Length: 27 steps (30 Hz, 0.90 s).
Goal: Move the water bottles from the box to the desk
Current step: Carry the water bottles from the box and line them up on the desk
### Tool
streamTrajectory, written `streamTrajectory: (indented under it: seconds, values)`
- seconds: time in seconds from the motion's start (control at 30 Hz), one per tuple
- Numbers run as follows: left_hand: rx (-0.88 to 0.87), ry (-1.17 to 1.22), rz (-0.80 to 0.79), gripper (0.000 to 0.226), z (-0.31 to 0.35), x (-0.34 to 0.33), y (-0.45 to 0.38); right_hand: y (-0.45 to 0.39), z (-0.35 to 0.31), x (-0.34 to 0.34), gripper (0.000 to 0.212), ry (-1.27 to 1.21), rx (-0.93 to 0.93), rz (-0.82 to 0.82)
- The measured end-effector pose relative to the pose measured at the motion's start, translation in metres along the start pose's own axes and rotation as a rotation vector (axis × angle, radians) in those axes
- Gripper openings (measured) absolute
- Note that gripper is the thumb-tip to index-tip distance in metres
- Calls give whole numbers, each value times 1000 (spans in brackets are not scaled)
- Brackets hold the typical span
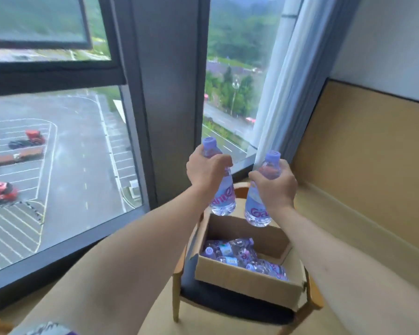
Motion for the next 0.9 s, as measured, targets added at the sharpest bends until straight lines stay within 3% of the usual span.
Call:
streamTrajectory:
  seconds: [0.23,0.43,0.6,0.9]
  values:
    - [-133,-158,354,26,60,84,48,23,-69,-21,44,-159,116,-161]
    - [-148,-340,588,21,82,140,121,76,-105,-35,32,-233,254,-373]
    - [-132,-414,784,21,100,198,199,145,-138,-45,28,-279,365,-591]
    - [-126,-444,1079,23,132,314,365,311,-214,-42,47,-414,482,-928]
Point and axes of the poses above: each hand's wrist, its own y-axis away from the middle knuckle, its own x-axis out of the back of the hand, z = x × y, the point moved 10 cm from there along -y, towards the middle knuckle, and after that the axes turned 2 degrees about y, right-handed, at the moved point
